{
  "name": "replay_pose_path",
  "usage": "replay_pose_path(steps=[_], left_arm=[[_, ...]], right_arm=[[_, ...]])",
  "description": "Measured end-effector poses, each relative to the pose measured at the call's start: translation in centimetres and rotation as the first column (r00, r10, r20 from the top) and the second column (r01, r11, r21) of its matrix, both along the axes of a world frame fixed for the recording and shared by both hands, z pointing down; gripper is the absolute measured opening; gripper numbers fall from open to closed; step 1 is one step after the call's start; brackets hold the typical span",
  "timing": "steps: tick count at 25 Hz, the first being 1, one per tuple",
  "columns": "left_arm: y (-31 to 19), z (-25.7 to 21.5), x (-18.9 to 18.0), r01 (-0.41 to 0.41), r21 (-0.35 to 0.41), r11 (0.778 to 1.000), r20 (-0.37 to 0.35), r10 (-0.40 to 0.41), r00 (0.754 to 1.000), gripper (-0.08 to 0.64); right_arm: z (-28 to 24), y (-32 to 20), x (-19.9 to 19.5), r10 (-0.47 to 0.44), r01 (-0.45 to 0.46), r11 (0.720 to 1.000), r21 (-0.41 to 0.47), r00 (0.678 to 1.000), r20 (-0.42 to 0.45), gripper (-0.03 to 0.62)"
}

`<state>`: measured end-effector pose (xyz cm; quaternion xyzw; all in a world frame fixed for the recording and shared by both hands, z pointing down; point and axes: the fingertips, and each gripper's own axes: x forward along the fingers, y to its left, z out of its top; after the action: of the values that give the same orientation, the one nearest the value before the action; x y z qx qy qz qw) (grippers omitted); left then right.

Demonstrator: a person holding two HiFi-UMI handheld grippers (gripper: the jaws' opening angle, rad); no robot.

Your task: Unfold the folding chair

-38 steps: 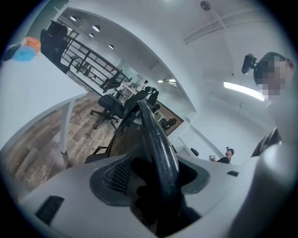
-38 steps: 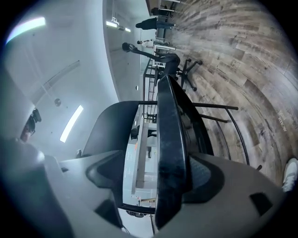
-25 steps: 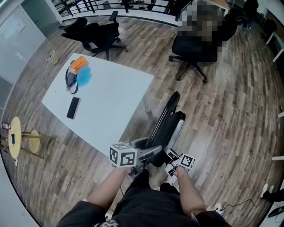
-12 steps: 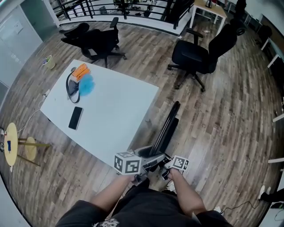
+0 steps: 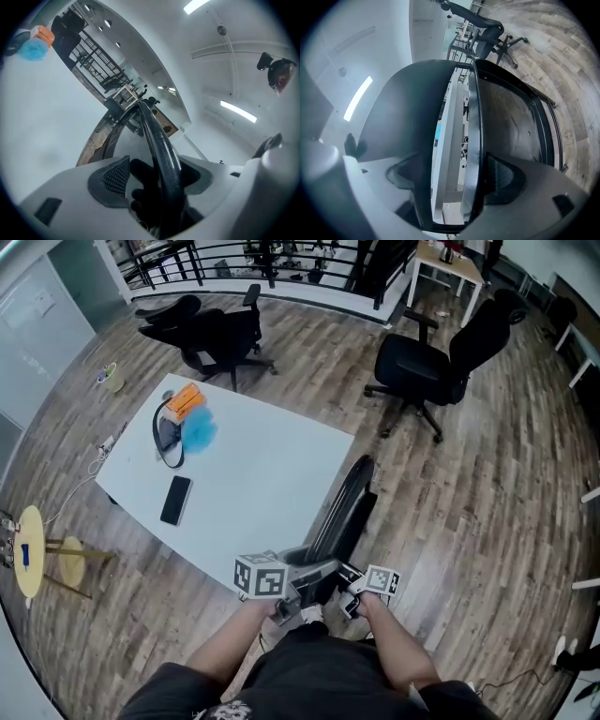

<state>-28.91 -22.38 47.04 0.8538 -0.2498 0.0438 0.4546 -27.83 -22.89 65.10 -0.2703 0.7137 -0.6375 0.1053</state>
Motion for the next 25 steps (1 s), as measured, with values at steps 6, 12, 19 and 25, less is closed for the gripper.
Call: replay_pose_path(steps=[6,12,19,25], left_arm=[[-1.6,0.8,-4.0,-0.003,0.015,1.0,0.088,0.002,0.996,0.29],[-2.9,1.6,-6.6,-0.011,0.03,0.999,0.119,0.008,0.993,0.285],[-3.4,2.2,-7.7,-0.008,0.037,0.999,0.148,0.003,0.989,0.284],[-3.5,2.1,-7.8,-0.002,0.029,1.0,0.138,-0.002,0.99,0.281]], right_arm=[[0.4,-1.5,-3.4,-0.014,0.014,1.0,-0.013,1.0,0.01,0.383],[1.0,-2.5,-5.7,-0.03,0.03,0.999,-0.016,1.0,0.0,0.383],[1.6,-2.8,-6.7,-0.044,0.043,0.999,-0.016,0.999,-0.026,0.383],[1.7,-3.0,-6.6,-0.045,0.045,0.999,-0.007,0.998,-0.043,0.383]])
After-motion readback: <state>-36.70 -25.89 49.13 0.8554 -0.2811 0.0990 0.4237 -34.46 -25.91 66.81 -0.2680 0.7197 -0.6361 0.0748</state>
